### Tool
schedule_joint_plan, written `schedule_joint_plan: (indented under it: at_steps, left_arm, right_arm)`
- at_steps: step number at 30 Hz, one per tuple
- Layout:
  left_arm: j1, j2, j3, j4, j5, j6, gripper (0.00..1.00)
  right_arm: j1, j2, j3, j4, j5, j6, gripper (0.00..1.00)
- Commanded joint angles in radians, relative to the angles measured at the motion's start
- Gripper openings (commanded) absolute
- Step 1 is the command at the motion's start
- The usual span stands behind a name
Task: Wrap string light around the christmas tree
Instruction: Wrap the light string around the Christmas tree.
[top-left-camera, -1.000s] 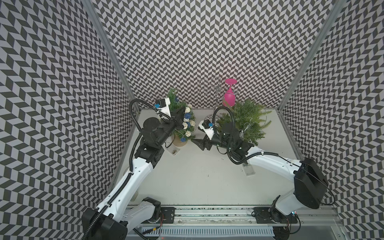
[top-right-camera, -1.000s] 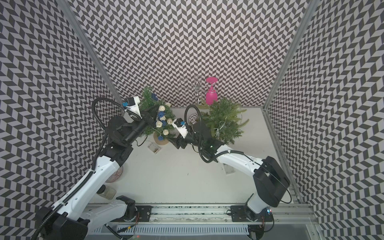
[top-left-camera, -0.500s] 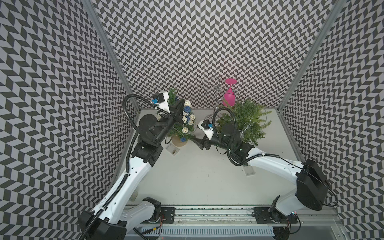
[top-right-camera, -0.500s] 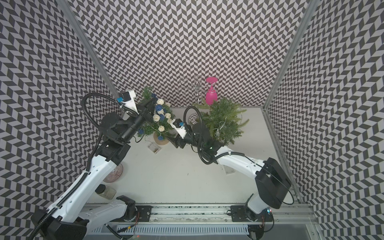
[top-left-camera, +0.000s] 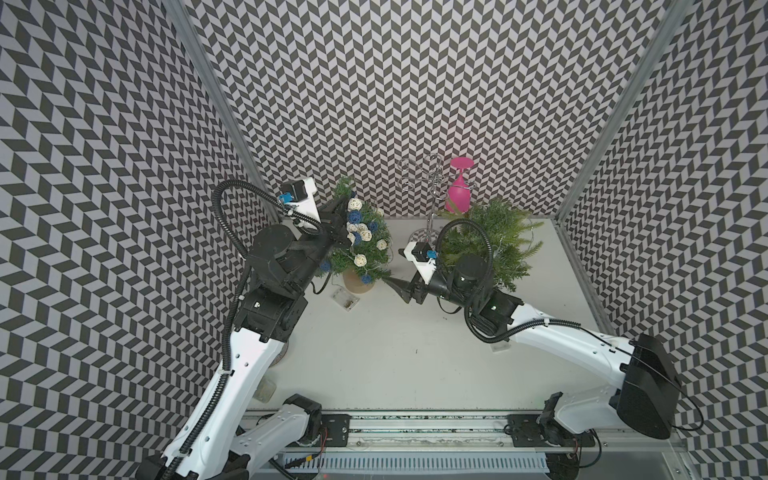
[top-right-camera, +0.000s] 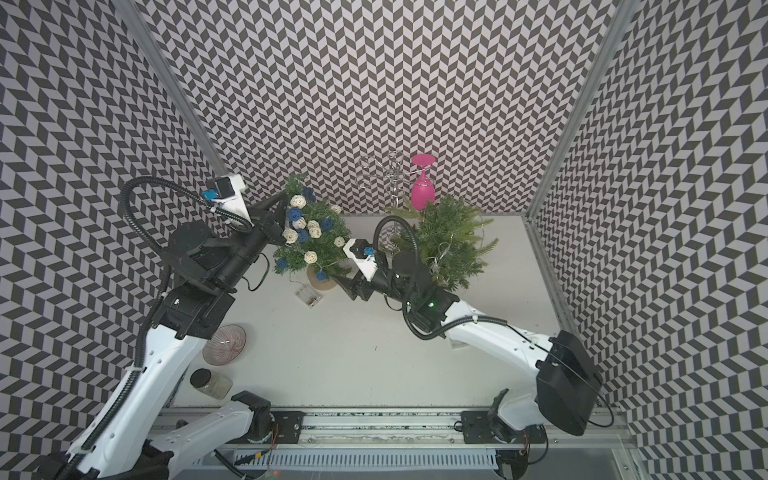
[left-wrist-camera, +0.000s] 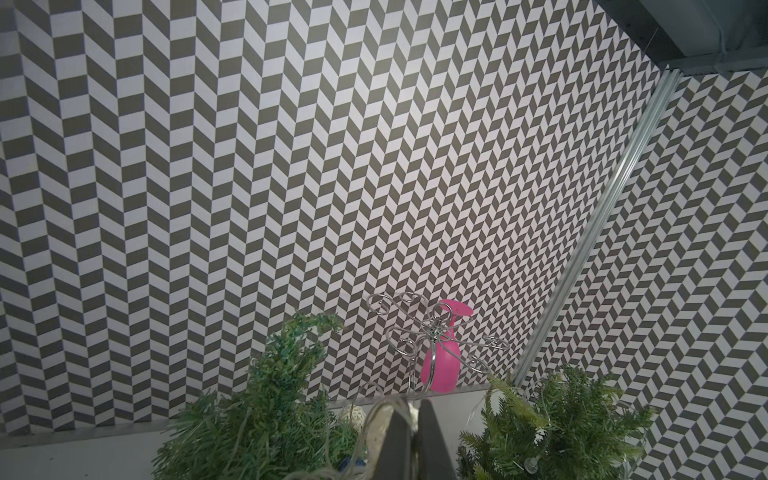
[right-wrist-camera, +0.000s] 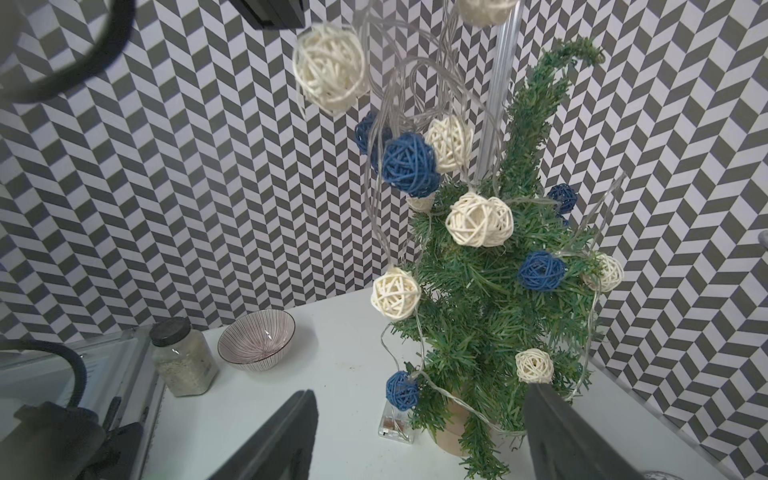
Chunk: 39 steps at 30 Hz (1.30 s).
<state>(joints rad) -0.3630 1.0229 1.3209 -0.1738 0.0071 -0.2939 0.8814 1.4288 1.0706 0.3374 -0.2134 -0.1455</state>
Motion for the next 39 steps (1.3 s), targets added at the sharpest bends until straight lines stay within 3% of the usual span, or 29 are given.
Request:
schedule_joint_plan:
  at_steps: [1, 7, 16, 23, 30, 39]
  left_arm:
    - [0.012, 0.04, 0.103, -0.175, -0.082, 0.049, 0.0]
    - [0.024, 0.065, 0.174, -0.263, -0.187, 0.096, 0.0]
    - [0.024, 0.093, 0.261, -0.332, -0.306, 0.181, 0.0]
    - [0.026, 0.136, 0.277, -0.242, -0.448, 0.322, 0.0]
    - [0.027, 0.135, 0.201, -0.051, -0.433, 0.408, 0.0]
    - [0.024, 0.171, 0.256, 0.0, -0.441, 0.485, 0.0]
  right_arm:
    - [0.024, -0.007, 0.034, 0.025, 0.021, 0.013, 0.77]
    - [0.027, 0.06, 0.124, -0.004, 0.018, 0.025, 0.66]
    - [0.027, 0.201, 0.279, -0.02, 0.007, 0.023, 0.63]
    - [0.027, 0.291, 0.34, -0.04, -0.003, 0.029, 0.59]
    - [0.026, 0.347, 0.36, -0.046, -0.006, 0.023, 0.57]
    - [0.018, 0.34, 0.322, -0.01, -0.012, 0.031, 0.56]
